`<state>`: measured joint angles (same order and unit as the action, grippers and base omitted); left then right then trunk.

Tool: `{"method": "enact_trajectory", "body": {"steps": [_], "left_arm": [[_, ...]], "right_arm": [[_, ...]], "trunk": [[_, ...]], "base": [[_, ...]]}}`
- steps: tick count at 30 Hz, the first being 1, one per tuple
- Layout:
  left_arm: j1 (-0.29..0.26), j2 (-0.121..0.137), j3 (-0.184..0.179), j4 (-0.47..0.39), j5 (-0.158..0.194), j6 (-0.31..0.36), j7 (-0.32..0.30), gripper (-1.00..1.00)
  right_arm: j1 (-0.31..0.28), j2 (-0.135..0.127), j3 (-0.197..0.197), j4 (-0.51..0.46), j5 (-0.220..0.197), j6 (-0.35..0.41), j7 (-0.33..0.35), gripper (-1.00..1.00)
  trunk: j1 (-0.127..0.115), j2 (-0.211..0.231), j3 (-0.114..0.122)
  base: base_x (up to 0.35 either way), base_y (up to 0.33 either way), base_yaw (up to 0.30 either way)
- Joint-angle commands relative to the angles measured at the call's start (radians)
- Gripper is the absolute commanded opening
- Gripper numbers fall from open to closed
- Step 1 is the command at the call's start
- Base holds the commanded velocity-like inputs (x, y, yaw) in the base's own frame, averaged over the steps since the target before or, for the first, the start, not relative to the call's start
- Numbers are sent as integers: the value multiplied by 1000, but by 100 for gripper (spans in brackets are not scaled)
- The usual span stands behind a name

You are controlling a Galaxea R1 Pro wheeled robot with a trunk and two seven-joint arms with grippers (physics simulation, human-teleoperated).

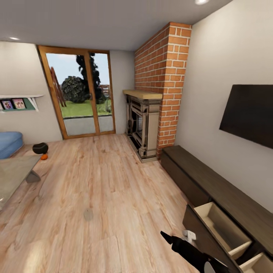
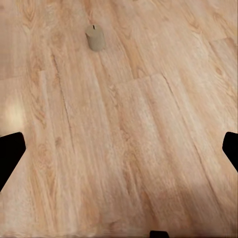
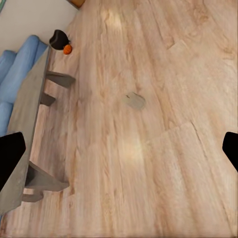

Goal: Place each of the two pumpkins and all three candles from the living room inside a cabinet in the living room (use any cabinet), then make sure every cabinet is closed, and position the cauldron so it is next to a table in the living room.

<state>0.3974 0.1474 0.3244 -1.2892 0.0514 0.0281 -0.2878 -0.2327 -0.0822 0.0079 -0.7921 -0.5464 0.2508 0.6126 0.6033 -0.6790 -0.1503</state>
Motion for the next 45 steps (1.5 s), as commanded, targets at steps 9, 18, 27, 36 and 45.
{"method": "enact_trajectory", "body": {"steps": [9,18,27,36,45], "left_arm": [[0,0,1,-1,5,4,-5,100],[0,0,0,1,3,11,-5,100],[-10,0,-4,28,-5,14,11,100],[-14,0,-5,34,-10,8,38,100],[-14,0,-5,34,-10,7,41,100]], "right_arm": [[0,1,27,-1,-10,8,-22,100],[-1,12,30,-6,-12,8,-221,100],[-2,45,51,-13,-12,8,-421,100],[-2,59,67,-15,-12,8,-480,100],[-2,62,75,-15,-11,8,-490,100]], "trunk": [[-34,62,27],[-69,125,55],[-103,188,83],[-138,251,114],[-153,279,135]], "base": [[-23,0,290],[-1,0,226],[-21,0,25],[-284,0,90],[-341,0,233]]}}
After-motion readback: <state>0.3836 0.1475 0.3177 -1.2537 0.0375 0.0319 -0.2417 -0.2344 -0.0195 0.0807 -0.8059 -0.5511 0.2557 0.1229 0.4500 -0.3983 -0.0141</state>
